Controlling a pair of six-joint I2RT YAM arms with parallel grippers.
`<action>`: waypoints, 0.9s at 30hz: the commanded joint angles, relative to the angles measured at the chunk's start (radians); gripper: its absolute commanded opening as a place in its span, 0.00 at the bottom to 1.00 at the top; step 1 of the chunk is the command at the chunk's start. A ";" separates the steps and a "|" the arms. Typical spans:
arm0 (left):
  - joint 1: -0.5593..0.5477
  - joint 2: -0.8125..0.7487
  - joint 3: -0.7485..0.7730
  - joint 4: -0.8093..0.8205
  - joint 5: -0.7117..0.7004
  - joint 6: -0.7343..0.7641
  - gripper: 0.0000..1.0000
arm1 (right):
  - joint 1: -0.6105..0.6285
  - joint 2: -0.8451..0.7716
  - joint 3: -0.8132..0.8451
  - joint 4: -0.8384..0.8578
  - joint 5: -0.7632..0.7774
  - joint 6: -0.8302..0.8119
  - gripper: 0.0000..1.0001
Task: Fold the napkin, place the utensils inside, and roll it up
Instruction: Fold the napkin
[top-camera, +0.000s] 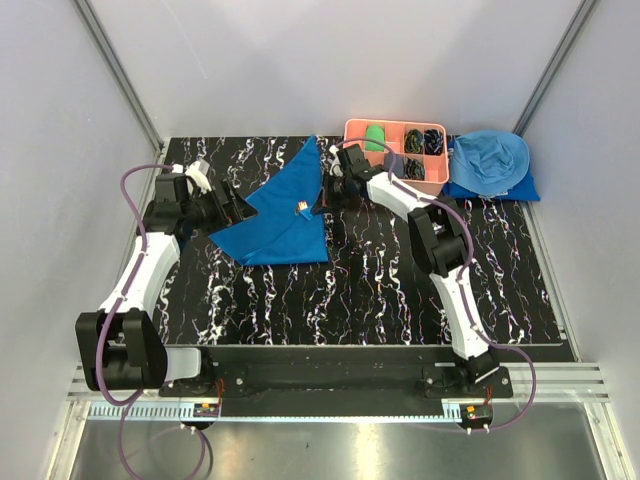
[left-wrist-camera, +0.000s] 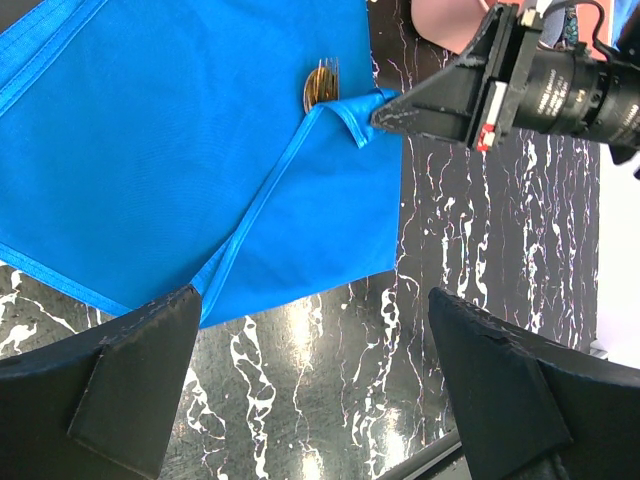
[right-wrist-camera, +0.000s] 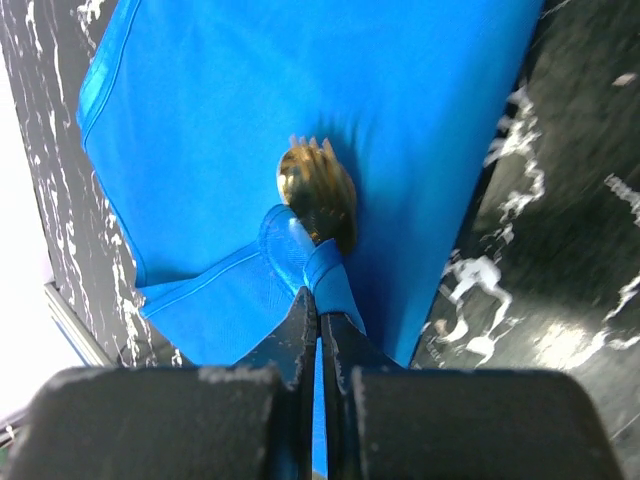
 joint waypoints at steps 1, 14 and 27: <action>0.006 0.004 -0.005 0.049 0.026 -0.001 0.99 | -0.015 0.036 0.075 0.014 -0.039 -0.017 0.00; 0.004 0.012 -0.005 0.051 0.028 0.000 0.99 | -0.018 0.082 0.129 0.019 -0.073 -0.016 0.00; 0.006 0.017 -0.006 0.051 0.022 0.002 0.99 | -0.034 0.058 0.248 0.021 -0.094 0.030 0.64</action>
